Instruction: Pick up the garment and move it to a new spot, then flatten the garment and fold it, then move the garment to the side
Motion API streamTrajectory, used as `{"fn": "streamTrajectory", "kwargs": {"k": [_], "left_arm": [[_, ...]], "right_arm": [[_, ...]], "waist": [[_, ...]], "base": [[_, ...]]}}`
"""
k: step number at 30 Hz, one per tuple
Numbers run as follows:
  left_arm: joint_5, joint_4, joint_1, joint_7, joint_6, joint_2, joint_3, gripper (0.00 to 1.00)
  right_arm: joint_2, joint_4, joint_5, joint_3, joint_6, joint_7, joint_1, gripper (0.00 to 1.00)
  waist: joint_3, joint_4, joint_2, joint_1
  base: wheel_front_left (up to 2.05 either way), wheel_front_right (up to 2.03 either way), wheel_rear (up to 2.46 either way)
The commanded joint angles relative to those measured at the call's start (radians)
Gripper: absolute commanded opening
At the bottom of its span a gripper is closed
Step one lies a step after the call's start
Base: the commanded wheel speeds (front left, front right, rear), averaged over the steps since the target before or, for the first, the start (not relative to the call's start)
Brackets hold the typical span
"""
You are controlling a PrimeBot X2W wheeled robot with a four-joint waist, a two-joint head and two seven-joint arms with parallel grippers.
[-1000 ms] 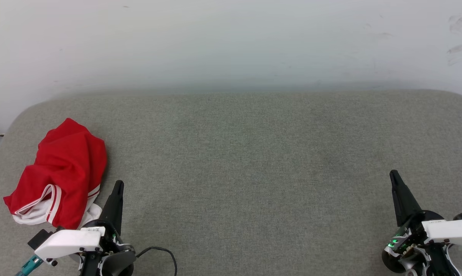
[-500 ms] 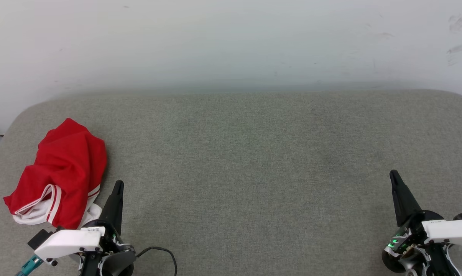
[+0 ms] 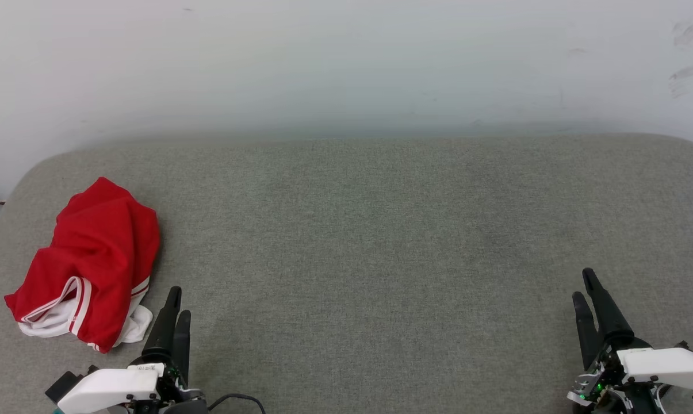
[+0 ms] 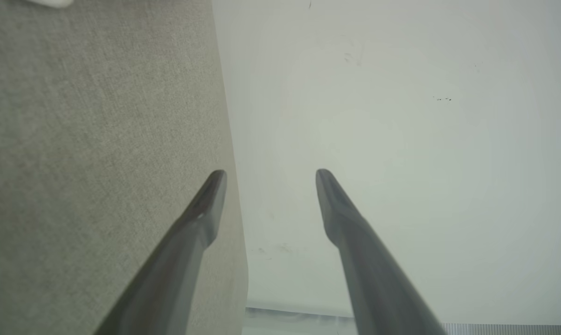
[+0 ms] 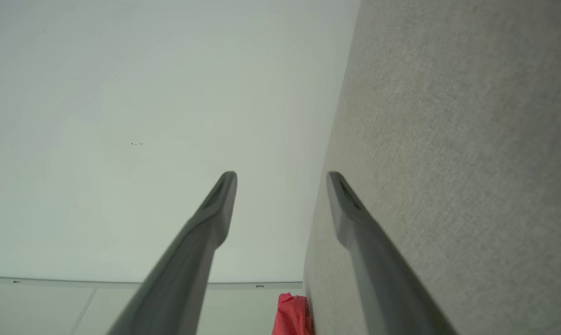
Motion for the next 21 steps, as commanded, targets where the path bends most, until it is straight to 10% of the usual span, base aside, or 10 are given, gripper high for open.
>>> {"fn": "streamTrajectory", "kwargs": {"k": [1,21], "left_arm": [[0.008,-0.024,-0.007,-0.011,-0.001,0.002,-0.004,1.00],[0.284,-0.062,0.007,-0.103,-0.002,0.003,0.126,1.00]], "right_arm": [[0.000,-0.017,-0.032,0.000,0.000,-0.012,-0.008,1.00],[0.000,-0.056,-0.477,-0.051,0.000,-0.104,-0.016,1.00]], "waist": [[0.000,0.000,0.0000,0.0000],[0.003,-0.007,0.0000,0.0000]], "base": [[0.00,0.00,0.00],[0.00,0.00,0.00]]}}
